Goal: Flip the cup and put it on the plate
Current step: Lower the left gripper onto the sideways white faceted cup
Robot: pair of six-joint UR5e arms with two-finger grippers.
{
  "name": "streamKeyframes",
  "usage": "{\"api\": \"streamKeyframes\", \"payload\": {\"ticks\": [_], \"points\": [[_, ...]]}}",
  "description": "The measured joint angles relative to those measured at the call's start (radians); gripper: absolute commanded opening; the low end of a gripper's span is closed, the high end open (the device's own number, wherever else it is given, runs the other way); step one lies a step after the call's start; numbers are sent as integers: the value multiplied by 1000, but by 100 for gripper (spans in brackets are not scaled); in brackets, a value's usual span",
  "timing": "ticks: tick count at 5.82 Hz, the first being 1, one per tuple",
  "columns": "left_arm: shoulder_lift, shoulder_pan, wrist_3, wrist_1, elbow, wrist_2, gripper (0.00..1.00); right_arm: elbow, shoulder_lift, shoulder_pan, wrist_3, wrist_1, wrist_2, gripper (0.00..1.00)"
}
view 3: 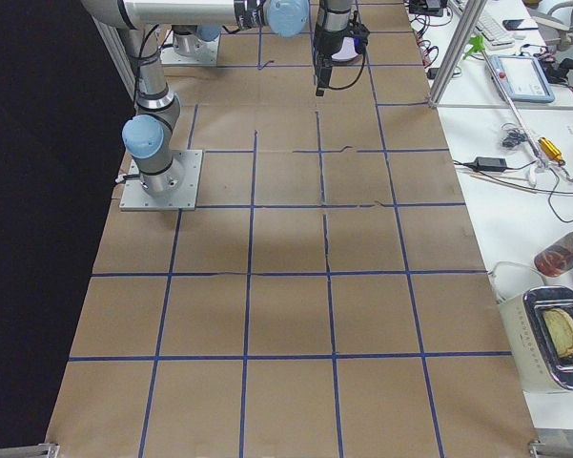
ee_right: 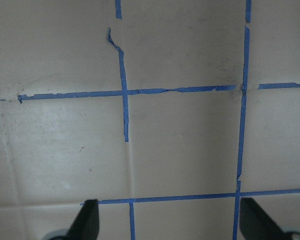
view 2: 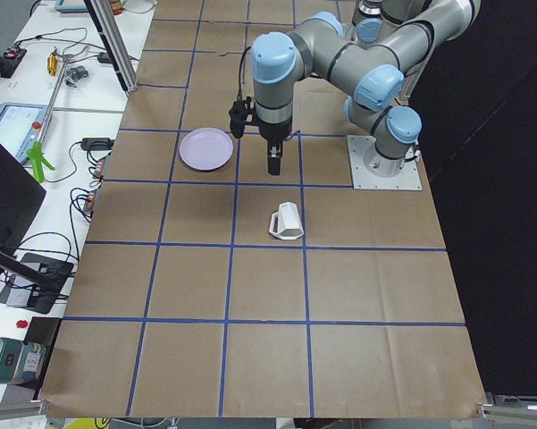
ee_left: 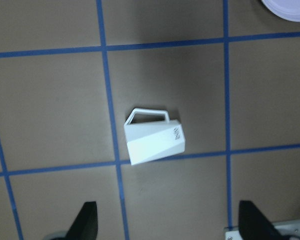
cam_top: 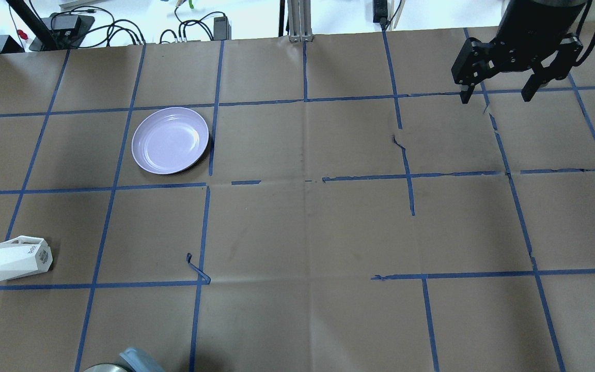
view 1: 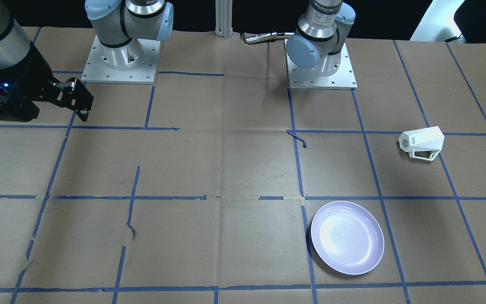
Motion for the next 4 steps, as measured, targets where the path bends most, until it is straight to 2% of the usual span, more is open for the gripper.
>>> {"api": "streamKeyframes", "payload": {"ticks": [1, 2, 4], "points": [[-37, 91, 102, 11, 0, -5, 99, 0, 0, 0, 0, 0, 0, 100], [-63, 134, 136, 5, -2, -30, 99, 0, 0, 0, 0, 1, 0, 100], [-163, 210, 159, -59, -2, -163, 99, 1, 0, 0, 0, 1, 0, 100]]}}
